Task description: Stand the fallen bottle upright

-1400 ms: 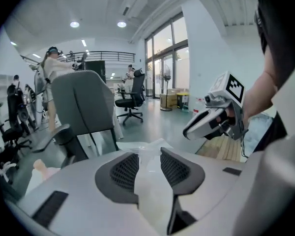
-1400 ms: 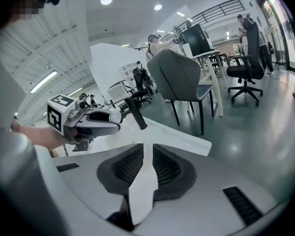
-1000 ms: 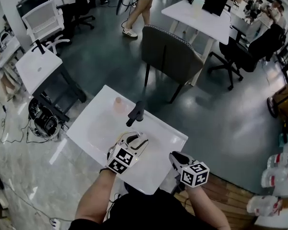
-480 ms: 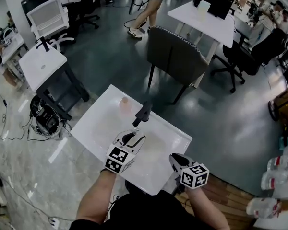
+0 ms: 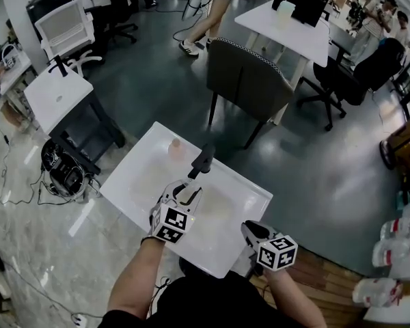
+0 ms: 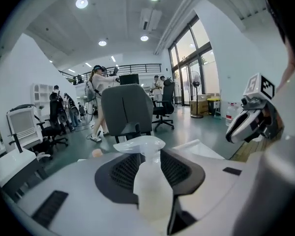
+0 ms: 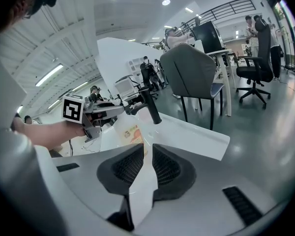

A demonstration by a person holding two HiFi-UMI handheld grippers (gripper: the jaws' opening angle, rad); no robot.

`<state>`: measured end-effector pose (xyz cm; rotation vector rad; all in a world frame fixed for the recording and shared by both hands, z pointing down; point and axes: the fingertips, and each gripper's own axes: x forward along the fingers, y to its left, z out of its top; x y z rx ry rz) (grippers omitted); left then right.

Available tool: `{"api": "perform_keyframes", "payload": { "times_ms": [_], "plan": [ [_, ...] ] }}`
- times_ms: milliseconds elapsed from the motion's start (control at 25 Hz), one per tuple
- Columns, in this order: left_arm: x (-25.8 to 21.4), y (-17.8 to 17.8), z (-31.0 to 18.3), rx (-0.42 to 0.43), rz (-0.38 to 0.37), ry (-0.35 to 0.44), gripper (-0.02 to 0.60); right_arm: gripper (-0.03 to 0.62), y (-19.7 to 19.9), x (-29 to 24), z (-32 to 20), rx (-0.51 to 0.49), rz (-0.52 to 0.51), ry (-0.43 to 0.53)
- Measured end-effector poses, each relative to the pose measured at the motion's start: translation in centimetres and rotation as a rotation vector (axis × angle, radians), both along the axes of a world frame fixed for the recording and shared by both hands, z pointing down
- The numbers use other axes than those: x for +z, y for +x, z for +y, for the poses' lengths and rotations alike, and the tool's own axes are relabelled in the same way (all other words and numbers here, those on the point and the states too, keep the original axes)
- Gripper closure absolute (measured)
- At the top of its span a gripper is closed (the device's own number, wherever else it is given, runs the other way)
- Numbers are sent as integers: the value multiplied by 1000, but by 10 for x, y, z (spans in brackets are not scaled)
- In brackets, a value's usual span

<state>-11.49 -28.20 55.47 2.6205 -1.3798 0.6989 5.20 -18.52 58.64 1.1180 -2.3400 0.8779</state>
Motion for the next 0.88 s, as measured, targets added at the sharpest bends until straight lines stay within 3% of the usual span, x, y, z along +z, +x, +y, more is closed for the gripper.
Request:
{"api": "perform_keyframes", "payload": {
  "times_ms": [200,440,680,880],
  "plan": [
    [2,-1,-3,-16,-4,1,446,525,-6,-3,6,6,4,2],
    [-10,-4,1,-60,117,-24,482,526,-2,0,19,37,14,-2],
    [-19,0,16,-58,161,-33,482,527,18,-3,29,85,11,3],
    [-45,27,30,-39,187,-11,482,530,26,-12,23,68,-27,12]
  ]
}}
